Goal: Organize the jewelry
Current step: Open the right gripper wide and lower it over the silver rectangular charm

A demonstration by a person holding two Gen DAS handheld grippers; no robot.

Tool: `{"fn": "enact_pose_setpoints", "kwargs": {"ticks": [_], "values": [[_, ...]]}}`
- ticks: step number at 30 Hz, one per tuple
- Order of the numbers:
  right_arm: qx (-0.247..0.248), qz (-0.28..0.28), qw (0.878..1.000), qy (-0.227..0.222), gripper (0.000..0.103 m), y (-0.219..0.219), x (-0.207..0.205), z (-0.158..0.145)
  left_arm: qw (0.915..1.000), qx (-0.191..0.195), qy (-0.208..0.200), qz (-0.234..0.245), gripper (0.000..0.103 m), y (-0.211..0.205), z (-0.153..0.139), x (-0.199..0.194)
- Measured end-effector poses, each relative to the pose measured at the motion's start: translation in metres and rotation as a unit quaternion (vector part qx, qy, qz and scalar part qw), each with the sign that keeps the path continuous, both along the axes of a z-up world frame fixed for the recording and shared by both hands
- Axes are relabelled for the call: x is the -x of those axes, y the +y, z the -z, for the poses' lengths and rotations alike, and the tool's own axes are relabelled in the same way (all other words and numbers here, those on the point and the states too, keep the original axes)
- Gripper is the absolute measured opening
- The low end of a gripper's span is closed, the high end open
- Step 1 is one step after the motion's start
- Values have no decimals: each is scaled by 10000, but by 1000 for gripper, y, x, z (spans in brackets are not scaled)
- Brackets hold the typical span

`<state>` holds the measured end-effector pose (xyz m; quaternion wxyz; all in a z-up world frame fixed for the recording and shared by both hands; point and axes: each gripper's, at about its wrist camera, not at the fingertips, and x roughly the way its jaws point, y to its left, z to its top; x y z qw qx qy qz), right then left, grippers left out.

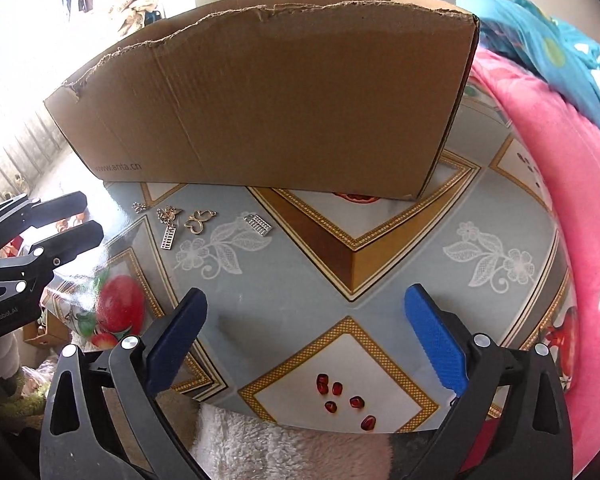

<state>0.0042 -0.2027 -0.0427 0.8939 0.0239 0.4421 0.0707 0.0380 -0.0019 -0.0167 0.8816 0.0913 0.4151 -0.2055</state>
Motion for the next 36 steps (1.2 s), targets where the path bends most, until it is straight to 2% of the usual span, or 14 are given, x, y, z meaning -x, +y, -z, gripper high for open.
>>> {"fn": "enact_pose_setpoints", "kwargs": {"ticks": [4,7,9,11,13,15,27,29,32,36], "values": [[306,-109,9995,-10,95,4,-4,2,10000,86,29,-36,45,1,2,-6],[197,-63,9997,99,95,5,-4,0,9998,155,86,-29,38,-2,3,-11],[-68,86,9999,86,94,-1,-6,-4,9997,172,152,-46,33,-4,5,-16],[-177,157,9996,-142,84,-4,-5,-10,9996,184,204,-46,31,-7,6,-21],[-178,122,9994,-267,78,-1,-3,-12,9996,161,232,-54,31,-10,8,-25],[-379,102,9990,-235,73,0,-2,-11,9995,172,277,-33,30,-13,10,-29],[-550,19,9982,-224,70,1,-7,-7,9991,-109,352,-211,29,-24,15,-37],[-558,19,9982,-234,69,4,1,-5,9988,-133,366,-300,25,-23,16,-37],[-554,36,9982,-237,69,2,0,-4,9984,-181,347,-420,13,-23,15,-39],[-579,75,9980,-238,69,1,2,-4,9983,-207,323,-448,4,-19,15,-41]]}}
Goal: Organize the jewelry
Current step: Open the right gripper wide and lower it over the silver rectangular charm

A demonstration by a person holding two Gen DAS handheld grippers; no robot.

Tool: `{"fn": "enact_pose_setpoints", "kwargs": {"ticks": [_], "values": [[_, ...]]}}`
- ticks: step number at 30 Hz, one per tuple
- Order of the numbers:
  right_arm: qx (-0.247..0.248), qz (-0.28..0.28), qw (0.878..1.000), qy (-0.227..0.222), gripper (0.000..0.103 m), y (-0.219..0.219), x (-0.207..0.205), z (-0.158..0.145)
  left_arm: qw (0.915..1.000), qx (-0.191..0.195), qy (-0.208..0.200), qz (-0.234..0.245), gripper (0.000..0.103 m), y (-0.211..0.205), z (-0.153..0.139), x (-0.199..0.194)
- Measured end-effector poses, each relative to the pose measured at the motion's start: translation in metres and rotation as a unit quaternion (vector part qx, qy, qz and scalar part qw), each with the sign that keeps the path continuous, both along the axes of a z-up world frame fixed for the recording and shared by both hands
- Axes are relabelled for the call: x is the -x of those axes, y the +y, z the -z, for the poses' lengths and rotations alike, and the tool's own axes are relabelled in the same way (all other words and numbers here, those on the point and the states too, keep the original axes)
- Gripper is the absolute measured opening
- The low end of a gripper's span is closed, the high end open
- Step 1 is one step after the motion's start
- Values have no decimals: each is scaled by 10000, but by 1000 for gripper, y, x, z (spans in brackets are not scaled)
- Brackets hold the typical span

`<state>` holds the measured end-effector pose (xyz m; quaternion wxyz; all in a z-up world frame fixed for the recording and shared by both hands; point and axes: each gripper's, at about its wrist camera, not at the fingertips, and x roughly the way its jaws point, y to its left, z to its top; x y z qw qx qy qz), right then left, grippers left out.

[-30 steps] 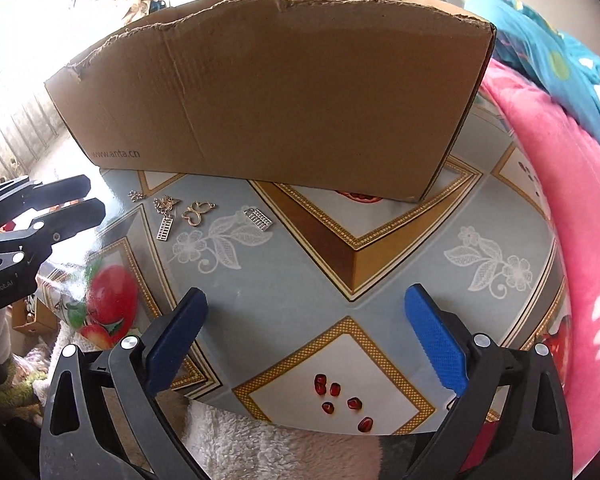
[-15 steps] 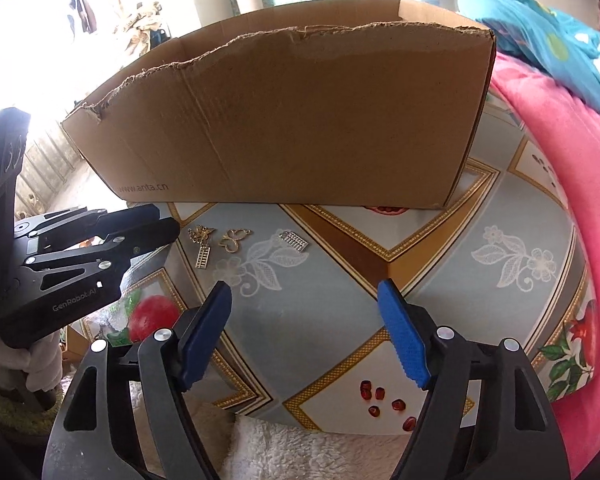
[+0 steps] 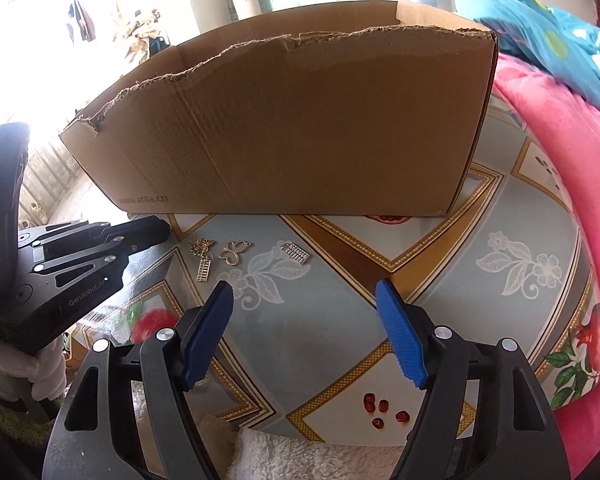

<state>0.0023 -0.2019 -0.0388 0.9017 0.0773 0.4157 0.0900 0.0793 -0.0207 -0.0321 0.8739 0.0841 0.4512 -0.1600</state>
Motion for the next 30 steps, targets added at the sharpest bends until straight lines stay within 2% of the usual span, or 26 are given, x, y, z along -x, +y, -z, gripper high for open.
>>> {"fn": "enact_pose_setpoints", "kwargs": {"ticks": [3,7,14,16,23,28,30], "values": [[3,40,10000,-19,69,-2,2,-1,10000,76,16,13,3,4,-1,-1],[10,82,9999,-84,69,-7,0,-3,9992,399,-7,7,2,14,-8,1],[-14,83,9998,-174,69,-4,4,-6,9893,1457,-98,-10,2,46,-45,12],[-14,61,9997,-227,69,-2,5,-8,9863,1642,-181,22,2,48,-51,16],[0,-107,9996,-264,63,2,8,-9,9901,1395,-149,100,2,37,-44,21],[148,-238,9994,-203,49,9,-1,-7,9907,1349,-110,144,2,35,-36,19],[252,-262,9991,-209,47,10,-4,-7,9909,1340,-52,128,2,33,-30,17]]}}
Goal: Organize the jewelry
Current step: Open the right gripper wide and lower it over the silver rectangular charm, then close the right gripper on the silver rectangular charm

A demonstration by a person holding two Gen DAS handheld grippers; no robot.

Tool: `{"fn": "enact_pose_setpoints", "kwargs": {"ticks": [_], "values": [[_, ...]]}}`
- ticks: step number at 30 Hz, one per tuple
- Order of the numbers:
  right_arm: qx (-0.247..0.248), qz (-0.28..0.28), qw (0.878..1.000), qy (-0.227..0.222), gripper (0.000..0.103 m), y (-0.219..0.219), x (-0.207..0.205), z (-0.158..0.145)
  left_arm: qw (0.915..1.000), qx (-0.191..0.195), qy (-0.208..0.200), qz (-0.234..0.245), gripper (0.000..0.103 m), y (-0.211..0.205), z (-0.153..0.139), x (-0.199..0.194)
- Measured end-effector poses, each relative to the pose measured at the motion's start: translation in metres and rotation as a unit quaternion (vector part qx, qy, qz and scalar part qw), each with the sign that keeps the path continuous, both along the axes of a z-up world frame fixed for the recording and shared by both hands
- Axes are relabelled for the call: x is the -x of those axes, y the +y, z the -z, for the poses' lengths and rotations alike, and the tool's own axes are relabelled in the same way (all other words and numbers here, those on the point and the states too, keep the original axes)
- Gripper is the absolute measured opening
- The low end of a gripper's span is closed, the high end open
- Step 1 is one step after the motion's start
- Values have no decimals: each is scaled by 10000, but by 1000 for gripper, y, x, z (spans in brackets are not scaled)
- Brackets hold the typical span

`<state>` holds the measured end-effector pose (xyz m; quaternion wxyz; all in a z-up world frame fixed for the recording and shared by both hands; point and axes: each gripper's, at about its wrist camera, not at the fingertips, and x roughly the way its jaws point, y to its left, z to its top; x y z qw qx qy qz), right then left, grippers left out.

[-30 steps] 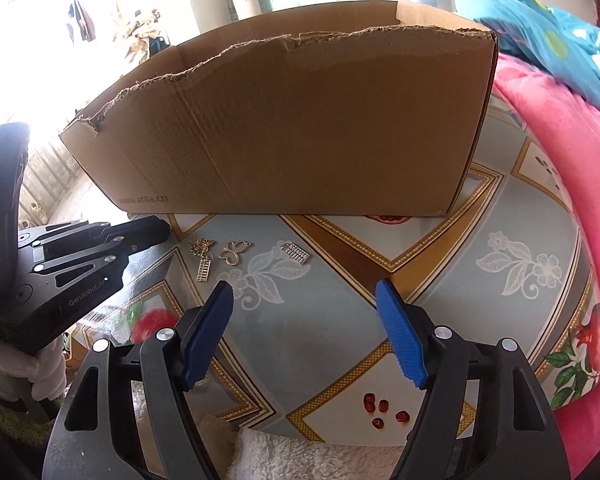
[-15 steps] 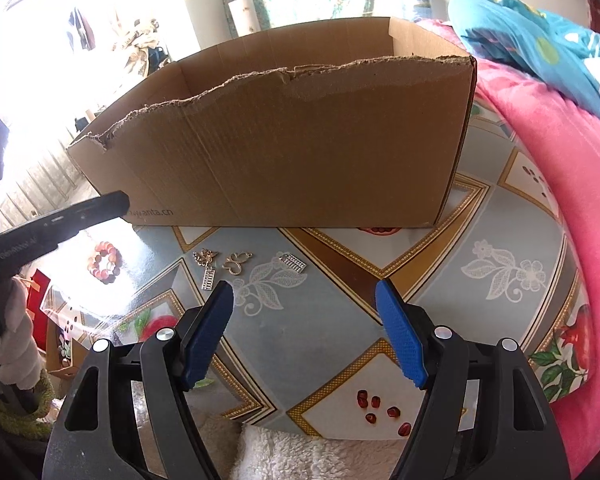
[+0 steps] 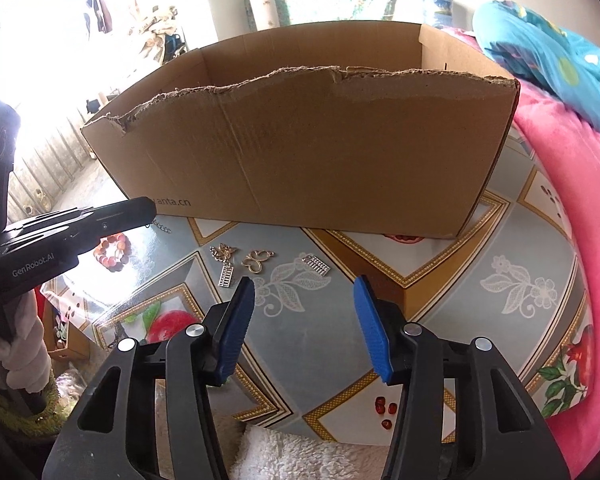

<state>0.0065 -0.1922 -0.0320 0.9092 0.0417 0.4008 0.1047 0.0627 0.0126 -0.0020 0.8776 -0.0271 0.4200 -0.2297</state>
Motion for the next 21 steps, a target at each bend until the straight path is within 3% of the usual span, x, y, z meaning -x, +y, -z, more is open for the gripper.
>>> {"fn": "enact_pose_setpoints", "kwargs": {"ticks": [6,12,15,21], "values": [[407,-254,9988,-2,28,7,-19,5,9999,-87,64,3,2,-2,6,-4],[704,-609,9957,33,24,14,-38,10,9999,-94,121,-44,2,-2,9,-7],[525,-588,9966,221,22,11,-42,9,9999,-89,133,-53,2,-2,10,-8],[-363,-691,9952,591,22,4,-44,10,9997,-88,228,-67,2,-3,14,-11]]}}
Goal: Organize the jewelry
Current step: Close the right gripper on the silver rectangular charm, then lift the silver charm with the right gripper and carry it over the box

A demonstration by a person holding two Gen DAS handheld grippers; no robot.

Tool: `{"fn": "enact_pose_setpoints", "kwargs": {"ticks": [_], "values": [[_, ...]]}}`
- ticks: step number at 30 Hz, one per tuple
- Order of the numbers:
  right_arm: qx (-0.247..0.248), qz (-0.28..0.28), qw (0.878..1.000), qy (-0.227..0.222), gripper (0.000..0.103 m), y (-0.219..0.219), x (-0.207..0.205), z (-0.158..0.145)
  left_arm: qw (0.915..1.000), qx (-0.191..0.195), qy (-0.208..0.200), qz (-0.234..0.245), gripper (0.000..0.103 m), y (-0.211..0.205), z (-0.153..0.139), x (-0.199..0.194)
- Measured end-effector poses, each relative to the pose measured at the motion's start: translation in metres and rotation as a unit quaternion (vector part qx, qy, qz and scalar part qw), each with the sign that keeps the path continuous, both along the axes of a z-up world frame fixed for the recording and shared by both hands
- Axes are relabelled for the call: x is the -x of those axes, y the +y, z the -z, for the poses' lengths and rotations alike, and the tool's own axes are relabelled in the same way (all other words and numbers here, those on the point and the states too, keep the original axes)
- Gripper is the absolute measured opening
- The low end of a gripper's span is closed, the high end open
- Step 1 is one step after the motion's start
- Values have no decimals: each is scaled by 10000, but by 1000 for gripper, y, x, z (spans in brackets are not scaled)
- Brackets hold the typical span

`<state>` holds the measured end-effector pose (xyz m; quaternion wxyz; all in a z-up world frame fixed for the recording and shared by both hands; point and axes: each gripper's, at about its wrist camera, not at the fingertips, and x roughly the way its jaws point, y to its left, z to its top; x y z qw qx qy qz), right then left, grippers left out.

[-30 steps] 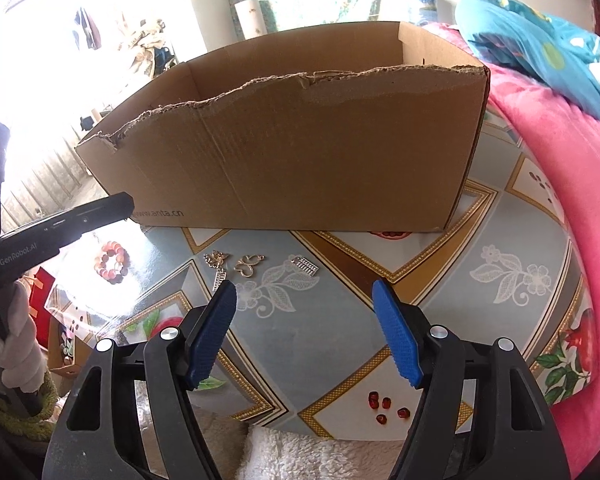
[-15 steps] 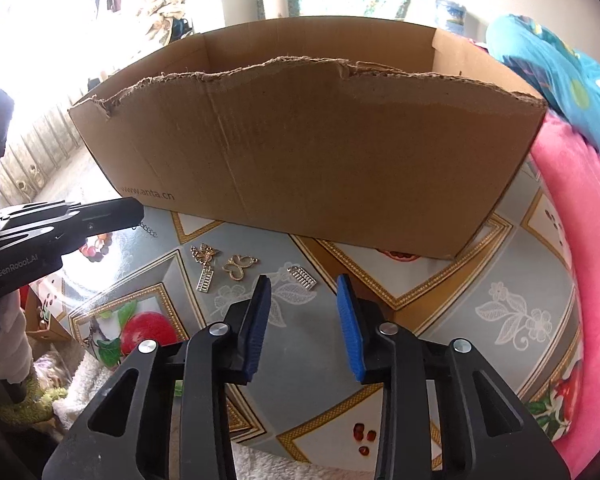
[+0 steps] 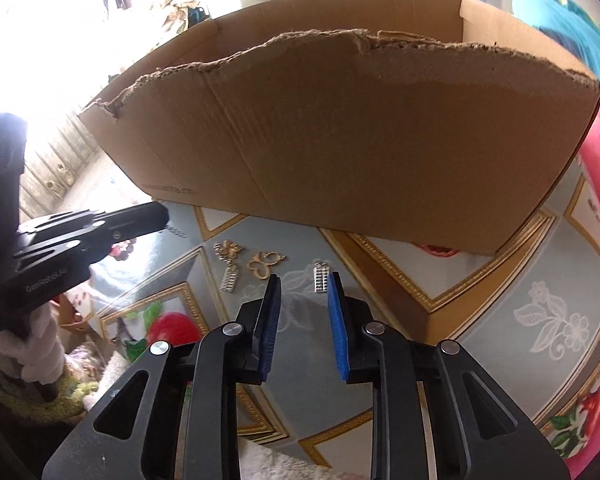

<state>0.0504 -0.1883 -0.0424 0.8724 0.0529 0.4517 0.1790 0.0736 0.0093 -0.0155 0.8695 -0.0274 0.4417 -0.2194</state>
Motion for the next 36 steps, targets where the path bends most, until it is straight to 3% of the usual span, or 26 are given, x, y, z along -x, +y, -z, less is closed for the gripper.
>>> {"fn": "enact_pose_setpoints", "kwargs": {"ticks": [7,13,21,26,36], "values": [[451,-55,9985,-319,23,4,-5,-3,10000,-32,-33,-16,2,0,-2,2],[984,-720,9910,-560,23,12,-13,1,10000,-37,-6,-53,2,-1,0,3],[895,-1155,9865,-740,23,16,-21,-4,10000,-48,-4,-11,2,-4,0,2],[861,-1409,9833,-759,11,23,-24,-4,10000,-30,21,-39,2,-2,1,0],[618,-767,9943,-407,10,16,-29,8,10000,-2,35,-81,2,4,3,-1]]}}
